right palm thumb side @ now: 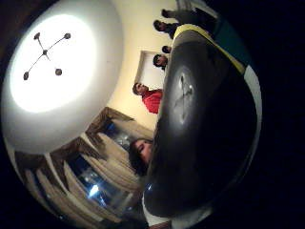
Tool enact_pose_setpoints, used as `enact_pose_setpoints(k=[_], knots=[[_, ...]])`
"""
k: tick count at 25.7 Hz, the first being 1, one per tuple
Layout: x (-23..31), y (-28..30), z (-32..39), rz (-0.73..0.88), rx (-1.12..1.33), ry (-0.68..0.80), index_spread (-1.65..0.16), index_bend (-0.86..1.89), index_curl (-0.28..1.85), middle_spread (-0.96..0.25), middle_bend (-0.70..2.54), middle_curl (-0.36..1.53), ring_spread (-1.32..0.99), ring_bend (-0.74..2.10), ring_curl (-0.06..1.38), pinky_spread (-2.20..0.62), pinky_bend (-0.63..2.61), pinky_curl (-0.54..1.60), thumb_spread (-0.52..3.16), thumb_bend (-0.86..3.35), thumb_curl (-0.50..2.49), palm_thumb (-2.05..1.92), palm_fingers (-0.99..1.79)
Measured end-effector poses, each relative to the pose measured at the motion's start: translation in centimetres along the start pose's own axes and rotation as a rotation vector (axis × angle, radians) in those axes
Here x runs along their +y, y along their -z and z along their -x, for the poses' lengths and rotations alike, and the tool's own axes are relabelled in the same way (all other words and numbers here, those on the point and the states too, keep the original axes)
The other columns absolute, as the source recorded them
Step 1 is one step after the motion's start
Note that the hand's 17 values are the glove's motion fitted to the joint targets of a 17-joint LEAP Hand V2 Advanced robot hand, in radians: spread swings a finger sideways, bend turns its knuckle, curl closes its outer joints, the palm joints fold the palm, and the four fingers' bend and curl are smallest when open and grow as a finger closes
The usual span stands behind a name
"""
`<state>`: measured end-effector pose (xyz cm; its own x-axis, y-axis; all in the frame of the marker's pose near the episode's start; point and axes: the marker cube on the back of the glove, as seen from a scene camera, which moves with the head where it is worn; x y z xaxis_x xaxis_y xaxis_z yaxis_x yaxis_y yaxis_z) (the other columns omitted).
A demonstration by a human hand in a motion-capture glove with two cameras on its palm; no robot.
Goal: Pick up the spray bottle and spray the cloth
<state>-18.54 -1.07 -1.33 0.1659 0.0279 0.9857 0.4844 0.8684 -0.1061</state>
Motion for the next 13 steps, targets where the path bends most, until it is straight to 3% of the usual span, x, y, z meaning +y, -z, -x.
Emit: enact_pose_setpoints(k=[7, 13], knots=[[-2.0, -3.6, -2.6, 0.164, 0.077, -0.35, -0.22, 0.4, 0.55, -0.18, 0.7, 0.58, -0.2, 0.84, 0.51, -0.29, 0.57, 0.46, 0.66, -0.02, 0.69, 0.96, 1.41], [-1.0, -6.4, -11.0, 0.294, 0.148, -0.706, -0.22, 0.4, 0.56, -0.18, 0.71, 0.58, -0.2, 0.84, 0.51, -0.29, 0.58, 0.46, 0.63, -0.02, 0.71, 0.96, 1.4]])
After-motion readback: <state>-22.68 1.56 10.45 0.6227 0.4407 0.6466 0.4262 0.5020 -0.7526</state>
